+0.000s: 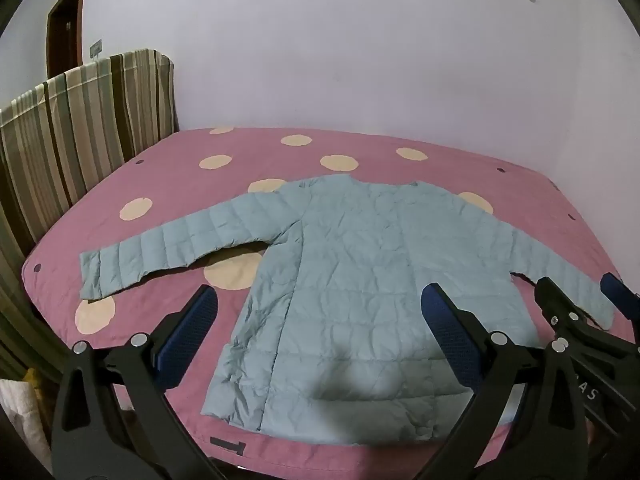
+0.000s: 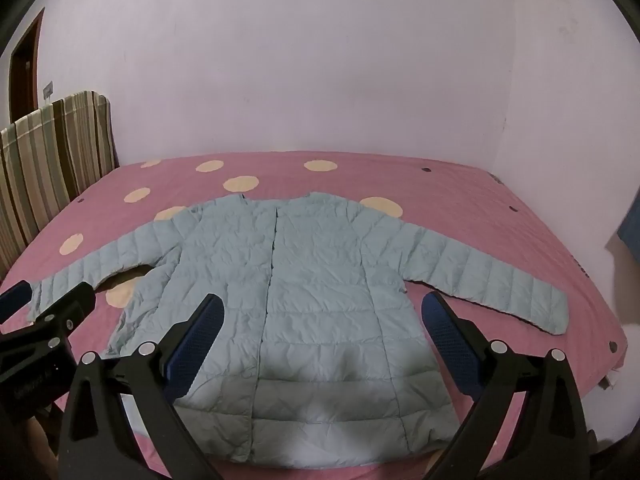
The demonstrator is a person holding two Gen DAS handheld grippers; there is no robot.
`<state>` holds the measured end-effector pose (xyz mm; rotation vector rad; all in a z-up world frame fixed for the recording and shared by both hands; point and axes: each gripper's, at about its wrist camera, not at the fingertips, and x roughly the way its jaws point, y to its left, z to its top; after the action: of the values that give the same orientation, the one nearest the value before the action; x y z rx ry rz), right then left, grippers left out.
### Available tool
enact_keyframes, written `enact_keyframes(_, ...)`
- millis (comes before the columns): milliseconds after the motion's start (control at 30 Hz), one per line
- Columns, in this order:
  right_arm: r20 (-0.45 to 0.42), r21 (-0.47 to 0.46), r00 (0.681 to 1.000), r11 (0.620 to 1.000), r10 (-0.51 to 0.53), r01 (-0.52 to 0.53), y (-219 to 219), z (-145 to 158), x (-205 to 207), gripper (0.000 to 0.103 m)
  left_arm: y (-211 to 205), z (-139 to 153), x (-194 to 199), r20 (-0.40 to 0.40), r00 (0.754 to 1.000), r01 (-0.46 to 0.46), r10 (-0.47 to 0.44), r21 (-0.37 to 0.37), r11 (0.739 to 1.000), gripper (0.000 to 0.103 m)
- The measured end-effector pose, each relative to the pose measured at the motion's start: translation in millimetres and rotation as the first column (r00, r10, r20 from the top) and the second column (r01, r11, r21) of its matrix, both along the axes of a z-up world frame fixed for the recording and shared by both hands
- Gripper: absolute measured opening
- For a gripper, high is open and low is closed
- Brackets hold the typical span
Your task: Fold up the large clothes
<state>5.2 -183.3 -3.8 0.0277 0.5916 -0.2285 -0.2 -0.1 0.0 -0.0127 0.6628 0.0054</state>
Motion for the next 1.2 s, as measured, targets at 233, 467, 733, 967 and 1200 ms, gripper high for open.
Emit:
enact_keyframes(233, -0.002, 0.002, 1.000, 1.000, 0.001, -0.001, 0.7, -0.7, 0.2, 0.098, 0.6, -0.5, 0.6, -0.006, 1.000, 0.001, -0.001, -0.010, 1.000, 0.101)
enact_keyframes(467, -0.014, -0.003, 1.000, 1.000, 0.010, -0.010, 3.5, 3.2, -1.0, 0.098, -4.5, 0.3, -5.4, -0.009, 1.000, 0.003, -0.004, -0.006, 1.000, 0.101)
enact_keyframes(733, -0.015, -0.004, 1.000, 1.000, 0.011, -0.011, 5.4, 0.0, -0.6, 0.098, -1.6, 0.1, -5.0, -0.014, 1.000, 0.010, -0.010, -0.005, 1.000, 0.101)
enact_keyframes(967, -0.021, -0.005, 1.000, 1.000, 0.014, -0.014, 6.5, -0.2, -1.6, 0.098, 0.1, -0.9, -6.8, -0.016, 1.000, 0.006, -0.007, -0.006, 1.000, 0.101)
enact_keyframes(1200, -0.027, -0.004, 0.999, 1.000, 0.018, -0.018, 7.7, -1.8, -1.7, 0.098, 0.4, -2.5, -6.0, -0.026, 1.000, 0.004, -0.004, -0.003, 1.000, 0.101)
